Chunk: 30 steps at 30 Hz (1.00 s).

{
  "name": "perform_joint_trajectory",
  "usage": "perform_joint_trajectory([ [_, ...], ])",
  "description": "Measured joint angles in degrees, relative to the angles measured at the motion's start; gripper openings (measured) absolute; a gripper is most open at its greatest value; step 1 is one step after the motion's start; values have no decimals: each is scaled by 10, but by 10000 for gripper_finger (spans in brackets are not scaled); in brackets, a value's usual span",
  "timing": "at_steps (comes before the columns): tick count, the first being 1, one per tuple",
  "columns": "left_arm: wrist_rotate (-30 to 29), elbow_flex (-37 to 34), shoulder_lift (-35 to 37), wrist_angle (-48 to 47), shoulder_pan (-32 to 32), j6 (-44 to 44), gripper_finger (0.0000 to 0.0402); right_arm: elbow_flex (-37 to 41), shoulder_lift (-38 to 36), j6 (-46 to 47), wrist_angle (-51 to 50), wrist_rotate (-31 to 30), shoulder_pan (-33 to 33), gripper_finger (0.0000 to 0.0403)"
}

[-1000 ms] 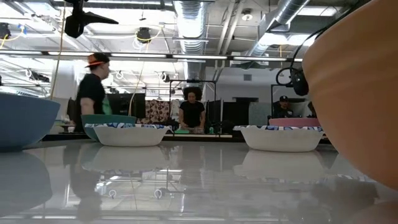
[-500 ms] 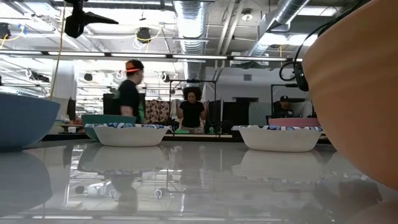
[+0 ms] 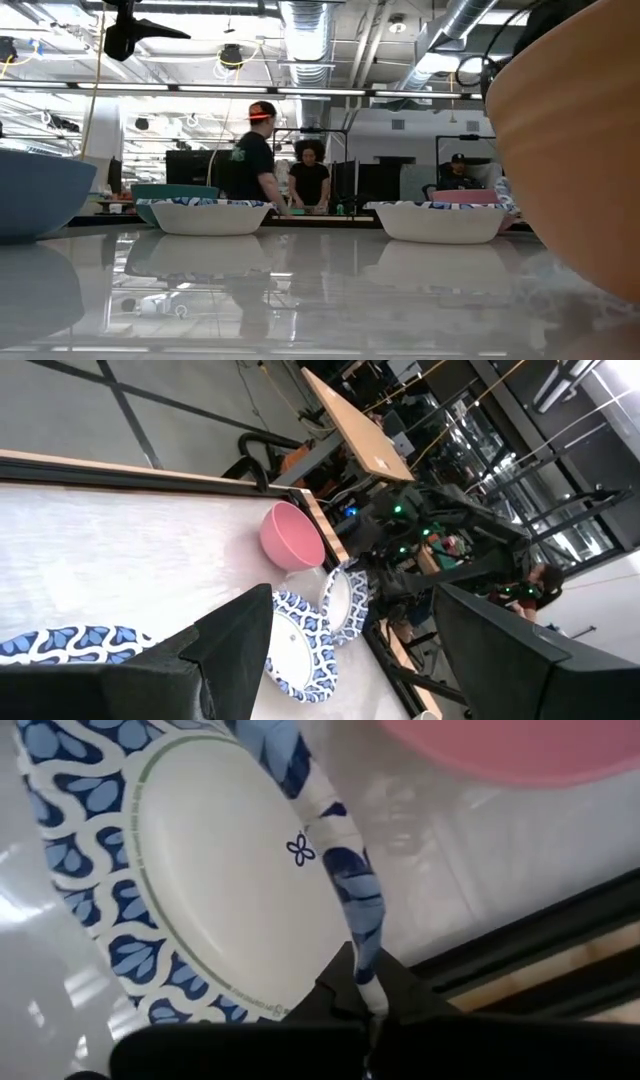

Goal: Nest bowls inside each other
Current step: Stack the right white and blue bowl on top of the other middle white and blue bowl

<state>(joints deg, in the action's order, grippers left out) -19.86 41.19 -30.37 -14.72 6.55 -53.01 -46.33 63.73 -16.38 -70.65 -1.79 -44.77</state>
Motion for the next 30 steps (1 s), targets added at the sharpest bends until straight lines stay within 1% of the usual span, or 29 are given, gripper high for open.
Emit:
perform_joint_trajectory([
  [9,0,0,0,0,0,-2,263,-91,-4,30,-72,5,1,9],
  [10,0,0,0,0,0,-2,263,-102,-4,41,-78,19,2,9],
  [13,0,0,0,0,0,-2,263,-142,-4,73,-75,107,8,9],
  [15,0,0,0,0,0,-2,263,-167,-4,100,-59,159,16,9],
  [17,0,0,0,0,0,-2,263,-185,-4,137,-23,191,30,9],
  [20,0,0,0,0,0,-2,263,-194,-2,191,37,199,61,9],
  [23,0,0,0,0,0,-2,263,-194,16,222,69,200,97,9],
  [27,0,0,0,0,0,-2,263,-193,66,222,77,201,142,9],
  [30,0,0,0,0,0,-2,263,-193,104,209,88,201,160,9],
])
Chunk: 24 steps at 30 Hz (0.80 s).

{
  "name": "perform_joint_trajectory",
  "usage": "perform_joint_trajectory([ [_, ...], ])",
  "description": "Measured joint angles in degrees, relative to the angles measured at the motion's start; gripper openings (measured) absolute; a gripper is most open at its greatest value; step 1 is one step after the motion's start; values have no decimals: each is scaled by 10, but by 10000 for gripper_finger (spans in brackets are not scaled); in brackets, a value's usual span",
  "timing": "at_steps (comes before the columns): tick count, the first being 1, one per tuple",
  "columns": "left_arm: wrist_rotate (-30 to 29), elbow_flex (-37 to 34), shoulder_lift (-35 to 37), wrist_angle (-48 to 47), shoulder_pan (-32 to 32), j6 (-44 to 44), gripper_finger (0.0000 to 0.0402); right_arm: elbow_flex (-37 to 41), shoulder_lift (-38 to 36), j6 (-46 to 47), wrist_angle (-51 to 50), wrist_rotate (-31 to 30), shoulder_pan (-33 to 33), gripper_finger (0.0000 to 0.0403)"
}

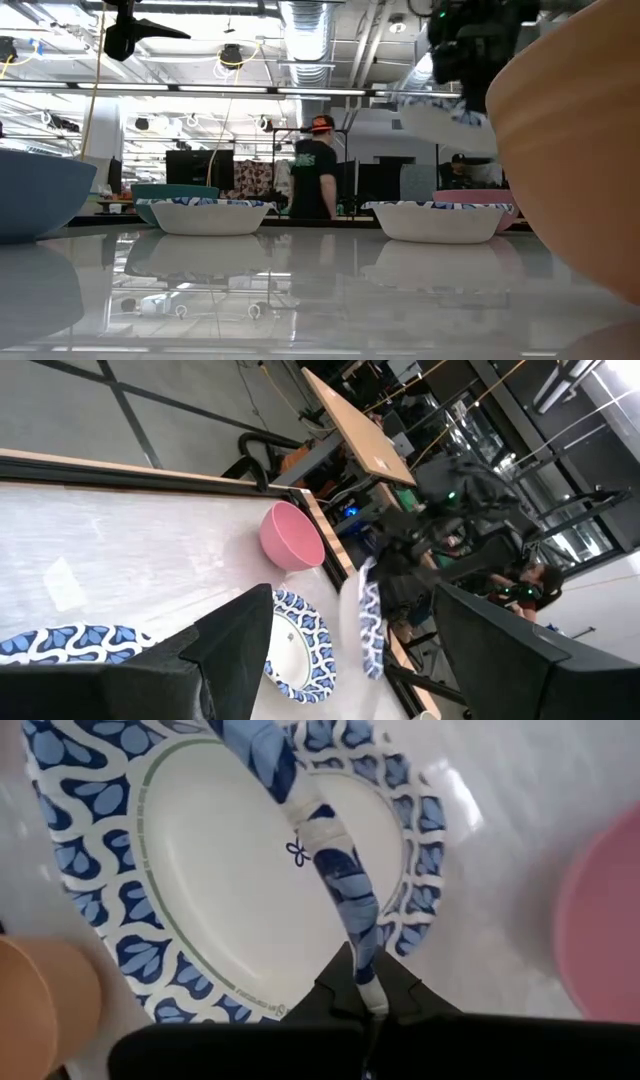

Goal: Nest bowls inside each other
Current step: Stack the right white and blue bowl on top of the other middle white and blue bowl

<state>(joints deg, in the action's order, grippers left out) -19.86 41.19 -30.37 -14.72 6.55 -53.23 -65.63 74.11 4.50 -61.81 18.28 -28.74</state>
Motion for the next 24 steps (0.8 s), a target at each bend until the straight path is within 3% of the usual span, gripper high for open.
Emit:
perform_joint_trajectory([
  [11,0,0,0,-5,0,0,263,0,114,-56,31,-1,7,9],
  [24,0,0,0,-16,0,0,263,0,175,-76,57,-2,7,13],
])
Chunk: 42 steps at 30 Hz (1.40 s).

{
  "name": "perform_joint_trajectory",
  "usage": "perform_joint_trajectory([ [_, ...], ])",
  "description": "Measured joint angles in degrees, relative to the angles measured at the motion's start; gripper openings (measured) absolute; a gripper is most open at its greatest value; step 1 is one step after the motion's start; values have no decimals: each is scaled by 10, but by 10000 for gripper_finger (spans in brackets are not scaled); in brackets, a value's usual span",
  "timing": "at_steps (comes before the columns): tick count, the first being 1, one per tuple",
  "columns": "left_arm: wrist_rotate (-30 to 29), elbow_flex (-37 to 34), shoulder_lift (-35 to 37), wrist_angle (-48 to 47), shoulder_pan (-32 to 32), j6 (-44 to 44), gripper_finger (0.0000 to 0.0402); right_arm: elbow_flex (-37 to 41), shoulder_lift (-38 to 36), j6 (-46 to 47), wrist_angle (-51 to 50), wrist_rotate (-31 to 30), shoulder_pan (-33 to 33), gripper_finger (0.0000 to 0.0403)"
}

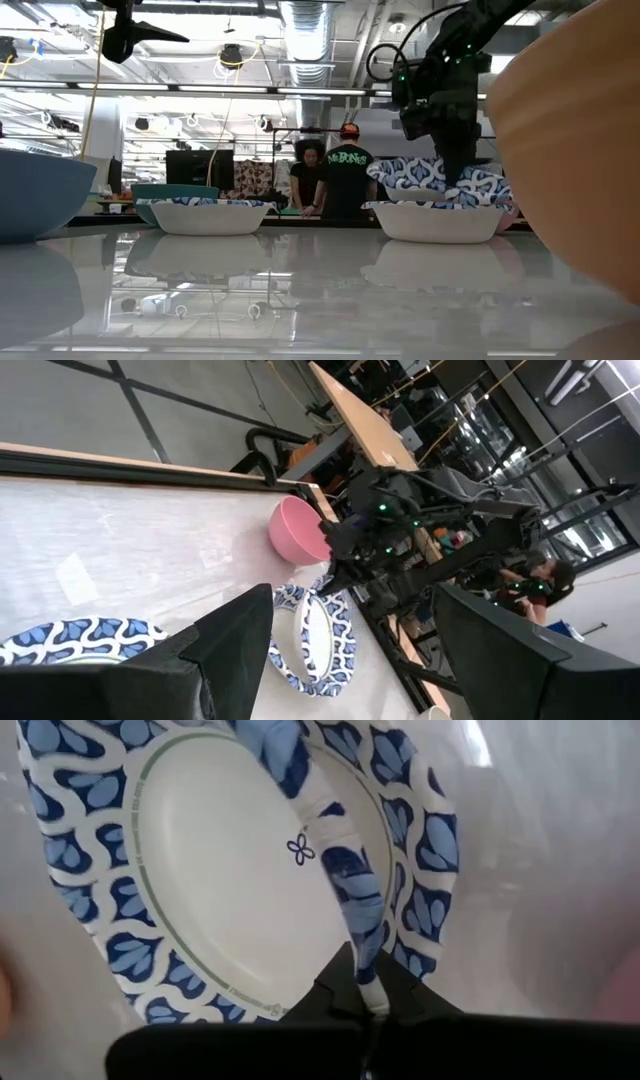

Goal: Nest bowls inside each other
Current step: Stack the right white and blue bowl on top of the other middle white and blue bowl, then stack the left white and blue bowl on top of the other right white and blue bowl

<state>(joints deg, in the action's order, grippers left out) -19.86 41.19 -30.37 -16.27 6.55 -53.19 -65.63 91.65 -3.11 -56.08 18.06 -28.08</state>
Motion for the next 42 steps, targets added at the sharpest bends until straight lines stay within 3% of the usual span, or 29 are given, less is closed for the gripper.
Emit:
perform_joint_trajectory([
  [23,14,0,0,-11,0,2,263,0,17,-4,4,-21,2,174],
  [29,31,0,0,-11,0,7,263,-22,17,-4,-14,-47,2,186],
  [37,31,0,0,-11,0,11,263,-119,17,4,-32,-51,-5,187],
  [42,31,0,0,-10,0,26,263,-152,16,106,100,-57,12,187],
])
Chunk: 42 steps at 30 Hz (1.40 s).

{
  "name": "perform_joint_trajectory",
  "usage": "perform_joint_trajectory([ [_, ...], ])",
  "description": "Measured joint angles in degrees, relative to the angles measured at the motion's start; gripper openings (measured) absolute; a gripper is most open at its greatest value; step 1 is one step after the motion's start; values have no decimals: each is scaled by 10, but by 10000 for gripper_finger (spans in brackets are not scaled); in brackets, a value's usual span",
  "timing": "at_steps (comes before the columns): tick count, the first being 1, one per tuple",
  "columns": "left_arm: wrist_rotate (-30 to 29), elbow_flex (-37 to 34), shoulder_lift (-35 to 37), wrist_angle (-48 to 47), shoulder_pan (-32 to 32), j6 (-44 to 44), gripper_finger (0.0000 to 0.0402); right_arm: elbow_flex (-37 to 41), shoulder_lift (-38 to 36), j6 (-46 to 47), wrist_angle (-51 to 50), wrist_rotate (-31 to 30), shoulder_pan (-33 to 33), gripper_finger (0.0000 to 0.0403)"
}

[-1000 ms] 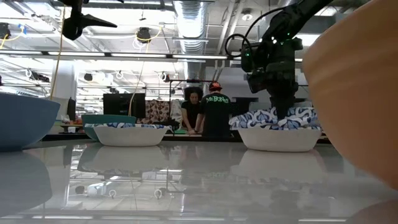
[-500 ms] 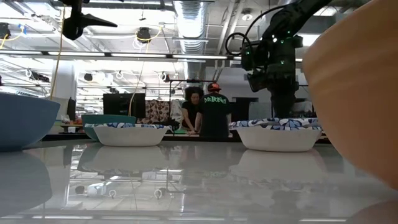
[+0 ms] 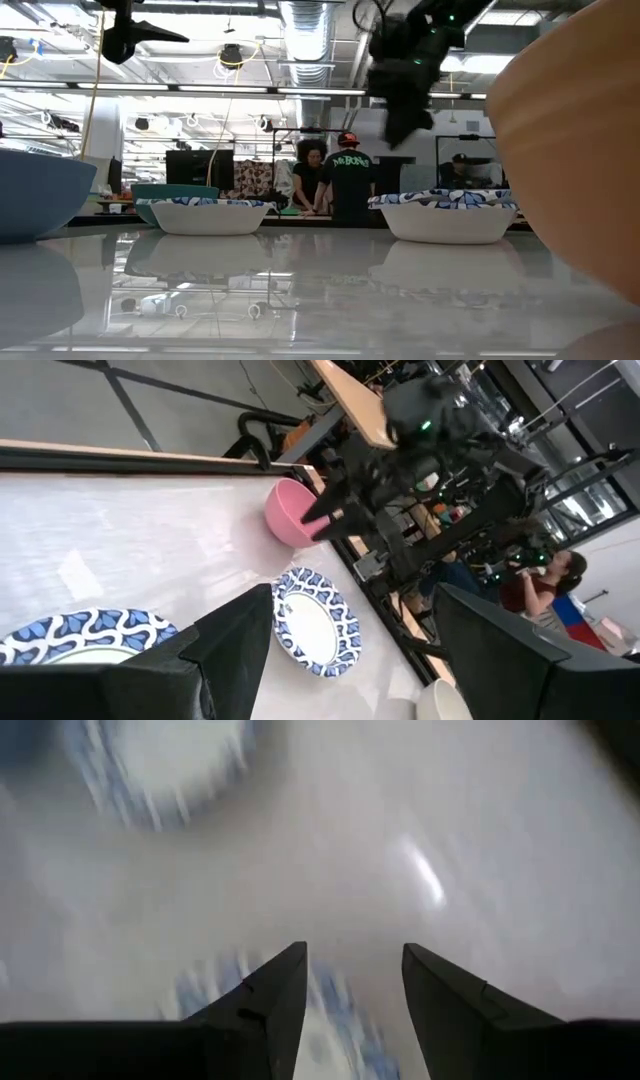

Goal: Nest bowls inside each other
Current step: Stack the left white and blue bowl on top of the other right white and blue bowl

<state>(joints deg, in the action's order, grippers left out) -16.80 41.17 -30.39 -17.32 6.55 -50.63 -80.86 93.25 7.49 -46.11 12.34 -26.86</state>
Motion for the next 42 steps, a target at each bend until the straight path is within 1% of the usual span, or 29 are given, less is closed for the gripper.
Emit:
perform_joint_trajectory([
  [4,0,0,0,0,0,-2,263,-1,5,74,134,-34,32,184],
  [8,0,0,0,0,0,-2,263,0,13,100,222,-89,61,176],
  [11,0,0,0,0,0,-2,263,0,18,101,256,-127,78,172],
  [14,-1,0,0,0,0,-2,263,-2,37,101,292,-146,95,171],
  [16,-1,0,0,0,0,-2,263,0,56,101,297,-145,100,173],
  [18,-1,0,0,0,0,-2,263,-1,81,106,324,-134,107,177],
  [20,-1,0,0,0,0,-4,263,0,106,129,336,-121,111,186],
  [24,-1,0,0,0,0,-6,263,0,148,182,377,-71,111,215],
  [27,-1,0,0,0,0,-6,263,0,175,195,413,-36,106,239],
  [31,0,0,0,0,0,-6,263,0,206,201,424,-35,105,253],
  [36,0,0,0,0,0,-6,263,-2,239,201,434,-45,104,255],
  [42,0,0,-2,-1,0,-10,263,-29,269,196,434,-47,107,255],
])
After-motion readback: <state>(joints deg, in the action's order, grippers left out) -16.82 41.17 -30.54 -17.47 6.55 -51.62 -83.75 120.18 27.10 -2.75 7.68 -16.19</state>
